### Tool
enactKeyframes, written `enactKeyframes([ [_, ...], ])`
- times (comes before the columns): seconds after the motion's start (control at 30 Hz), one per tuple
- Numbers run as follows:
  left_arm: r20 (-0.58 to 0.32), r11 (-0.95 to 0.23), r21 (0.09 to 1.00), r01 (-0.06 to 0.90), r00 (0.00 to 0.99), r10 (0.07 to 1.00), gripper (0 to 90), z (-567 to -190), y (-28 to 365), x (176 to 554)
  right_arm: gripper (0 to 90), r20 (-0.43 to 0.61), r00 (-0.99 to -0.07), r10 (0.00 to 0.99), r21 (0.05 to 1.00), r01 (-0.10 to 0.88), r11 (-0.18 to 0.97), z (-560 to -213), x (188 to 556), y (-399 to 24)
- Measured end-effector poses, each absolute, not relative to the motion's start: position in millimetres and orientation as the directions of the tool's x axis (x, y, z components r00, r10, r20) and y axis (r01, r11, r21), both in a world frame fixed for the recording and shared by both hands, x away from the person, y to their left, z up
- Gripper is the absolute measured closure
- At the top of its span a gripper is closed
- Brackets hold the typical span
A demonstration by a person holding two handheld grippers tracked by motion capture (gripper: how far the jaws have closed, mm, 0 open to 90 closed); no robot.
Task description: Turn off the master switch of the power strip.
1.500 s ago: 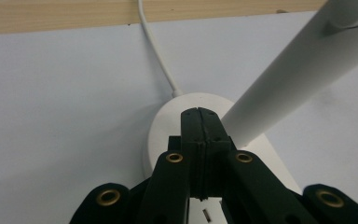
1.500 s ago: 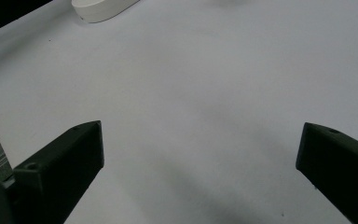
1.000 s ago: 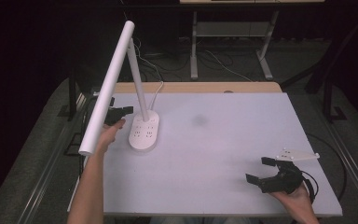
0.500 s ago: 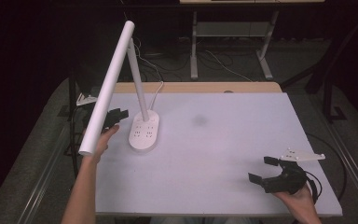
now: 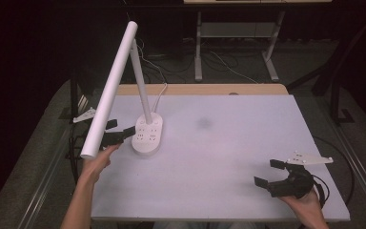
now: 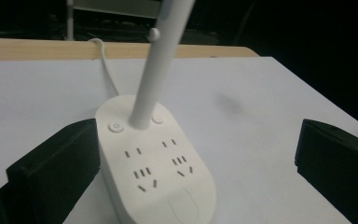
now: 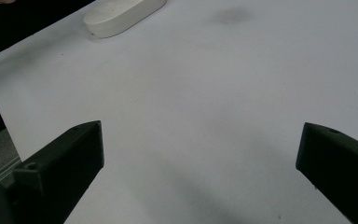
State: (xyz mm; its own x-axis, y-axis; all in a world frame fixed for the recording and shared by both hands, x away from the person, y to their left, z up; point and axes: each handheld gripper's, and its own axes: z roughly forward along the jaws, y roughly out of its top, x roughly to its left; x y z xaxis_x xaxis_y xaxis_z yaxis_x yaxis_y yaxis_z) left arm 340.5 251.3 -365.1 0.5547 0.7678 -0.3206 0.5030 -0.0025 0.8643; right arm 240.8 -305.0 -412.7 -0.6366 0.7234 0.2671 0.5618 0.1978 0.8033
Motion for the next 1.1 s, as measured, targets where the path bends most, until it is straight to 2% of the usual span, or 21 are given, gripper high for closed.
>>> enactKeyframes([
  [0.6,-0.325,-0.012,0.876,0.482,0.61,0.723,0.0,-382,233,299,0.3,0.269,-0.636,0.723,0.803,0.563,0.196,-412,241,-304],
  [1.1,-0.301,-0.09,0.868,0.488,0.663,0.685,0.0,-403,209,270,0.3,0.267,-0.638,0.722,0.807,0.557,0.194,-412,240,-304],
])
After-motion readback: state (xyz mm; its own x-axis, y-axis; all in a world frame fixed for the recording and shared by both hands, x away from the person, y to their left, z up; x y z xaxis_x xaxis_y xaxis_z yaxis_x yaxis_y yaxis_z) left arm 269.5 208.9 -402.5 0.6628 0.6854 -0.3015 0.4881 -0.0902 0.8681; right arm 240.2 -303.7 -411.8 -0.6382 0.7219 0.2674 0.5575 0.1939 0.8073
